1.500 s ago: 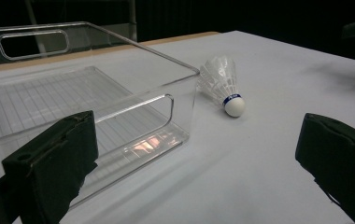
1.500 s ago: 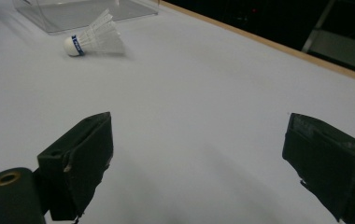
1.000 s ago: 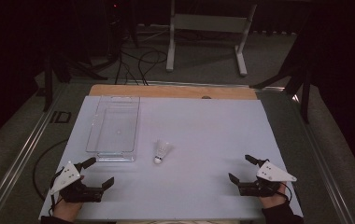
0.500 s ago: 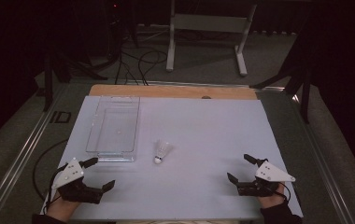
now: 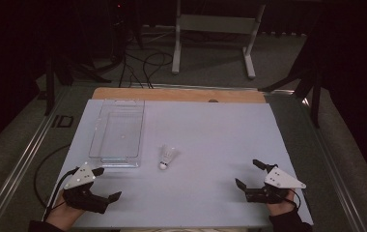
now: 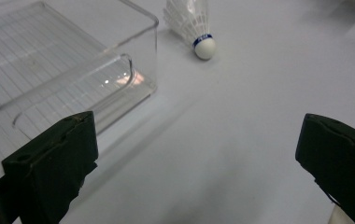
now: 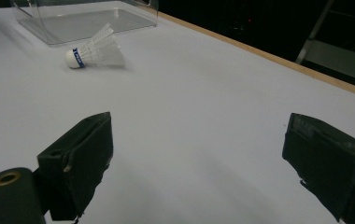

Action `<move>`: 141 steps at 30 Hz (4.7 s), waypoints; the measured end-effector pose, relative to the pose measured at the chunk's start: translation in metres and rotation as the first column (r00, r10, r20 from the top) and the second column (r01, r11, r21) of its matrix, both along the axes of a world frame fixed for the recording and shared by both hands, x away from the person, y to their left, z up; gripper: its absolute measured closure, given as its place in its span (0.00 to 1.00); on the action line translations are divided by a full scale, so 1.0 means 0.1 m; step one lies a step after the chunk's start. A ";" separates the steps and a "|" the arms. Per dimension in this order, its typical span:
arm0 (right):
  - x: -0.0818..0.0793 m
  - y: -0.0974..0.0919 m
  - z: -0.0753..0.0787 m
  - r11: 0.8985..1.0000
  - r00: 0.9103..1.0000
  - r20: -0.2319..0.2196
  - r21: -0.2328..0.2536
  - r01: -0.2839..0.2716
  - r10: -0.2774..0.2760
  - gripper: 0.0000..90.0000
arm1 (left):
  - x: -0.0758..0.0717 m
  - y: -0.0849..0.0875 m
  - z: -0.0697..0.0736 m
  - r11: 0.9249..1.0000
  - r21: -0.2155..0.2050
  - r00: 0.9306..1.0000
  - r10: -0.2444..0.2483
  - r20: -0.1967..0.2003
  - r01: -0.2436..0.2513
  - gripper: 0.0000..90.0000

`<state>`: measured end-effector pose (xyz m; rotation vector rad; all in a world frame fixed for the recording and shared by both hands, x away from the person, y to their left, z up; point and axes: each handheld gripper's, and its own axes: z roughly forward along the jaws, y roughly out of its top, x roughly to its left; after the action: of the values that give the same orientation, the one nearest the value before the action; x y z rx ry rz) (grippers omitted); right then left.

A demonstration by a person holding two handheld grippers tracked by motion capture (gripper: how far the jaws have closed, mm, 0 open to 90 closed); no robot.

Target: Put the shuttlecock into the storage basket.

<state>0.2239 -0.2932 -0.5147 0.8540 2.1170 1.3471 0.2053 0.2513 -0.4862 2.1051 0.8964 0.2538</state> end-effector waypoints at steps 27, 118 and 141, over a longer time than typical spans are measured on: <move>0.02 0.00 -0.02 1.000 1.000 -0.022 -0.007 0.000 0.000 0.10 | 0.08 -0.32 -0.01 0.987 0.145 0.987 -0.049 -0.154 0.072 0.00; 0.03 -0.01 -0.05 1.000 0.998 -0.059 0.002 -0.005 0.005 0.10 | 0.86 -1.85 0.03 0.947 0.235 0.943 0.266 -0.198 -0.218 0.04; 0.03 -0.01 -0.05 1.000 0.998 -0.058 0.003 -0.006 0.006 0.10 | 1.08 -1.85 -0.33 0.917 0.310 0.890 0.345 -0.299 -0.252 0.44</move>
<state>0.2270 -0.2940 -0.5193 0.8988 2.1635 1.3436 0.3129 0.0660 -0.5191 2.2898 1.4801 0.1665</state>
